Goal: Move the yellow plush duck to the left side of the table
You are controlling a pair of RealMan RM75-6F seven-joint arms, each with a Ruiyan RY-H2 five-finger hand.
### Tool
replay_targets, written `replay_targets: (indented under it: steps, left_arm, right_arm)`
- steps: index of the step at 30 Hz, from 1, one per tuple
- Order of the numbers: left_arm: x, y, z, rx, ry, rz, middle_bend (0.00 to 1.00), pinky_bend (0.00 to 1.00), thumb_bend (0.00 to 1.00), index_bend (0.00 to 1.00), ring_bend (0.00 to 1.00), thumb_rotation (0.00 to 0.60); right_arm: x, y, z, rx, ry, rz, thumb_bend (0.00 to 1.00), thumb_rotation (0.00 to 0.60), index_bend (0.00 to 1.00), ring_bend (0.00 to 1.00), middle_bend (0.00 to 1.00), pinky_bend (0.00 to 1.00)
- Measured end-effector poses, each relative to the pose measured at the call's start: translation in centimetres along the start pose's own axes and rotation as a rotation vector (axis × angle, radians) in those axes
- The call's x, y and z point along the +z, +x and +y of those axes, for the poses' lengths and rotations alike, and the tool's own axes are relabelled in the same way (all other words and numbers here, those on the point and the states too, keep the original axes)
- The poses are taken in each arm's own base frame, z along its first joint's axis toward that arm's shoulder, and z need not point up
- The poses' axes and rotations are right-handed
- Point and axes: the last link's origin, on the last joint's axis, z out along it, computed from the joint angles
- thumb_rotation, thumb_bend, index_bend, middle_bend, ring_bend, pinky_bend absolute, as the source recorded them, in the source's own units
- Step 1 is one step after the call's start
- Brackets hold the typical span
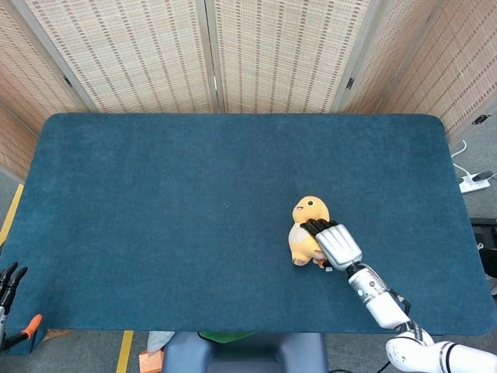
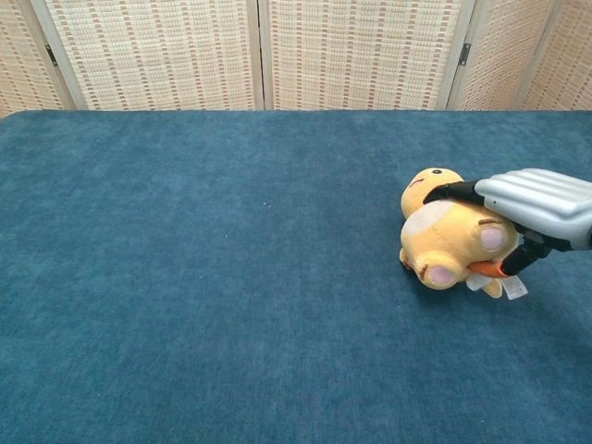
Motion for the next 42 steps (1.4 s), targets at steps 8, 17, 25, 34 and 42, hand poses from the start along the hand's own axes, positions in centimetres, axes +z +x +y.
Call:
replay_targets:
  steps: [8,17,25,34,42]
  left_arm:
    - [-0.1,-0.1,0.1,0.000,-0.006,-0.001,0.00,0.14,0.28,0.00,0.00,0.600]
    - [-0.2,0.0,0.1,-0.015,-0.009,-0.004,0.00,0.14,0.28,0.00,0.00,0.600]
    - [-0.3,0.2,-0.3,-0.034,-0.003,-0.011,0.00,0.14,0.28,0.00,0.00,0.600]
    - [-0.5,0.5,-0.6,-0.053,-0.009,-0.003,0.00,0.14,0.28,0.00,0.00,0.600]
    - [-0.6,0.6,-0.7,-0.058,-0.012,-0.002,0.00,0.14,0.28,0.00,0.00,0.600]
  right_arm:
    - [-0.5,1.8,-3.0,-0.012,0.204,0.285,0.71,0.600,0.71,0.75,0.78,1.00]
    - [1.4,2.8,-12.4,0.018,0.556,0.335,0.70,0.600,0.71,0.72,0.74,1.00]
    - [4.0,0.4,-19.0,0.000,0.643,0.265,0.69,0.600,0.71,0.69,0.71,1.00]
    - [6.1,-1.0,-19.8,-0.085,0.589,0.232,0.59,0.600,0.63,0.56,0.59,0.85]
    - [6.3,-1.8,-19.1,-0.072,0.514,0.085,0.21,0.600,0.00,0.00,0.00,0.28]
